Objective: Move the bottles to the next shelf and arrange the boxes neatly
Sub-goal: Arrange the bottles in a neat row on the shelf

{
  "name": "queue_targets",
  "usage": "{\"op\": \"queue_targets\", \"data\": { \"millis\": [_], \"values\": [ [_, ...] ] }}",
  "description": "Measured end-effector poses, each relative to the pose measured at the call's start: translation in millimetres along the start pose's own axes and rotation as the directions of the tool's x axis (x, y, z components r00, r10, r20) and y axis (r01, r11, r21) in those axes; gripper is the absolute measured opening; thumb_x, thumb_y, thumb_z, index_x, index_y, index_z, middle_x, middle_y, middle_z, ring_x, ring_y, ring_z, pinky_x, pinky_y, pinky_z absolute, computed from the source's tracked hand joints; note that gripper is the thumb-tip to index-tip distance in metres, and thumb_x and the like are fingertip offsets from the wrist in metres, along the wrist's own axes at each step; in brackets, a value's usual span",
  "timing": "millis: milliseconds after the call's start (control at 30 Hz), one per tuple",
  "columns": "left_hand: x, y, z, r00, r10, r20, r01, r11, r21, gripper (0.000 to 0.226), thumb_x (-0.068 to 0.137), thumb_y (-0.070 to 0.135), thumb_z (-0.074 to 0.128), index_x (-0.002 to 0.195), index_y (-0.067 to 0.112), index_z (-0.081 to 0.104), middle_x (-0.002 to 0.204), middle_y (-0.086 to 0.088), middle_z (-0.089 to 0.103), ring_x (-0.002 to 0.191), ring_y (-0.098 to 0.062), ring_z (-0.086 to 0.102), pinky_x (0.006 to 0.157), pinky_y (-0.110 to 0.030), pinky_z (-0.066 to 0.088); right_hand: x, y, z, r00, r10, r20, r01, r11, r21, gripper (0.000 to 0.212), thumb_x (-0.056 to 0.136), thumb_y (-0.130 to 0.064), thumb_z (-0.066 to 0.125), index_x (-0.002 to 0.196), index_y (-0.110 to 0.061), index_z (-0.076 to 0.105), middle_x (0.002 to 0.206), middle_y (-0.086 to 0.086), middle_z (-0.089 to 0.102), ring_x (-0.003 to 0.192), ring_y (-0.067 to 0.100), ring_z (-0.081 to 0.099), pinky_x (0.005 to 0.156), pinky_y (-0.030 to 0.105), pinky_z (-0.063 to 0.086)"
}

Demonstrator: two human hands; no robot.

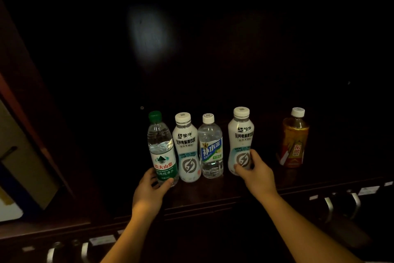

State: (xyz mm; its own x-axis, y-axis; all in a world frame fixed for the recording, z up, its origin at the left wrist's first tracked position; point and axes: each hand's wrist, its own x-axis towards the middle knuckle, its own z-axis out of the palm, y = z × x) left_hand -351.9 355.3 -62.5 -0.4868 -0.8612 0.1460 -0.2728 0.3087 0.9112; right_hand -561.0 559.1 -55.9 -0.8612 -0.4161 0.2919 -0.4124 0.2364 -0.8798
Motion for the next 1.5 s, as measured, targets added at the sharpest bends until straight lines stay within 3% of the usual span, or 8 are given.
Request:
{"op": "queue_targets", "data": {
  "millis": [533, 600, 733, 833, 967, 1067, 1300, 1500],
  "values": [
    [3.7, -6.6, 4.1, 1.000, 0.006, -0.008, -0.005, 1.000, 0.018, 0.071, 0.075, 0.036, 0.077, 0.136, 0.028, 0.042, 0.132, 0.000, 0.057, 0.115, -0.020, 0.057, 0.094, -0.039, 0.047, -0.5, -2.0, 0.6, 0.987, 0.044, 0.157, -0.073, 0.981, 0.182, 0.055, 0.075, -0.027, 0.080, 0.123, -0.038, 0.054, 0.110, -0.023, 0.063, 0.103, 0.001, 0.061, 0.080, 0.014, 0.047],
    [5.6, -8.5, 4.9, 1.000, 0.001, -0.008, -0.001, 1.000, 0.015, 0.073, 0.075, 0.035, 0.077, 0.138, 0.026, 0.041, 0.134, -0.001, 0.055, 0.116, -0.022, 0.056, 0.095, -0.040, 0.046, -1.8, 2.6, -13.1, 0.995, 0.093, 0.038, -0.099, 0.971, 0.216, 0.055, 0.077, -0.025, 0.079, 0.127, -0.029, 0.055, 0.116, -0.012, 0.061, 0.106, 0.010, 0.060, 0.084, 0.021, 0.047],
    [9.2, -13.4, 7.3, 1.000, 0.005, -0.030, -0.005, 1.000, 0.018, 0.074, 0.073, 0.035, 0.078, 0.137, 0.025, 0.042, 0.133, -0.004, 0.056, 0.116, -0.024, 0.056, 0.094, -0.040, 0.045, -2.0, 21.5, -66.6, 0.927, 0.129, -0.352, -0.049, 0.973, 0.226, 0.031, 0.074, -0.026, 0.078, 0.084, -0.039, 0.052, 0.086, -0.005, 0.063, 0.083, 0.019, 0.065, 0.060, 0.020, 0.043],
    [11.4, -17.3, 8.3, 0.999, 0.004, -0.039, -0.003, 0.999, 0.034, 0.075, 0.072, 0.038, 0.079, 0.136, 0.025, 0.042, 0.133, -0.004, 0.056, 0.116, -0.024, 0.056, 0.092, -0.040, 0.046, 7.6, 36.5, -101.6, 0.878, 0.162, -0.450, -0.137, 0.987, 0.086, 0.049, 0.068, -0.027, 0.083, 0.103, -0.024, 0.048, 0.111, 0.003, 0.051, 0.100, 0.025, 0.058, 0.069, 0.024, 0.045],
    [12.5, -19.9, 8.6, 0.999, 0.006, -0.046, -0.003, 0.997, 0.073, 0.075, 0.071, 0.044, 0.077, 0.134, 0.029, 0.040, 0.133, -0.003, 0.056, 0.115, -0.024, 0.057, 0.091, -0.042, 0.047, 26.9, 43.1, -109.2, 0.934, 0.249, -0.256, -0.235, 0.968, 0.086, 0.098, 0.066, -0.027, 0.088, 0.144, -0.018, 0.029, 0.146, 0.011, 0.033, 0.129, 0.027, 0.041, 0.102, 0.044, 0.043],
    [12.7, -19.5, 7.3, 0.999, 0.006, -0.040, -0.003, 0.997, 0.080, 0.074, 0.070, 0.047, 0.077, 0.133, 0.031, 0.040, 0.132, -0.002, 0.057, 0.113, -0.022, 0.057, 0.087, -0.038, 0.046, 34.9, 47.9, -104.7, 0.959, 0.242, -0.149, -0.230, 0.969, 0.088, 0.081, 0.070, -0.028, 0.084, 0.138, -0.021, 0.039, 0.125, 0.002, 0.058, 0.118, 0.026, 0.056, 0.089, 0.037, 0.048],
    [11.4, -21.1, 7.9, 1.000, 0.007, -0.028, -0.005, 0.998, 0.062, 0.073, 0.073, 0.041, 0.077, 0.135, 0.029, 0.040, 0.133, -0.003, 0.056, 0.114, -0.022, 0.056, 0.091, -0.038, 0.046, 33.8, 46.6, -98.8, 0.961, 0.177, -0.214, -0.196, 0.978, -0.067, 0.066, 0.077, -0.041, 0.076, 0.132, -0.019, 0.045, 0.101, -0.010, 0.060, 0.082, 0.010, 0.056, 0.057, 0.021, 0.042],
    [12.5, -19.3, 6.6, 1.000, 0.004, -0.027, -0.002, 0.998, 0.066, 0.073, 0.072, 0.043, 0.077, 0.134, 0.028, 0.042, 0.131, -0.002, 0.058, 0.113, -0.022, 0.058, 0.091, -0.040, 0.047, 27.5, 41.5, -87.6, 0.981, 0.139, -0.133, -0.152, 0.984, -0.095, 0.065, 0.075, -0.044, 0.076, 0.130, -0.026, 0.047, 0.102, -0.013, 0.059, 0.093, 0.012, 0.059, 0.066, 0.024, 0.046]
  ]
}}
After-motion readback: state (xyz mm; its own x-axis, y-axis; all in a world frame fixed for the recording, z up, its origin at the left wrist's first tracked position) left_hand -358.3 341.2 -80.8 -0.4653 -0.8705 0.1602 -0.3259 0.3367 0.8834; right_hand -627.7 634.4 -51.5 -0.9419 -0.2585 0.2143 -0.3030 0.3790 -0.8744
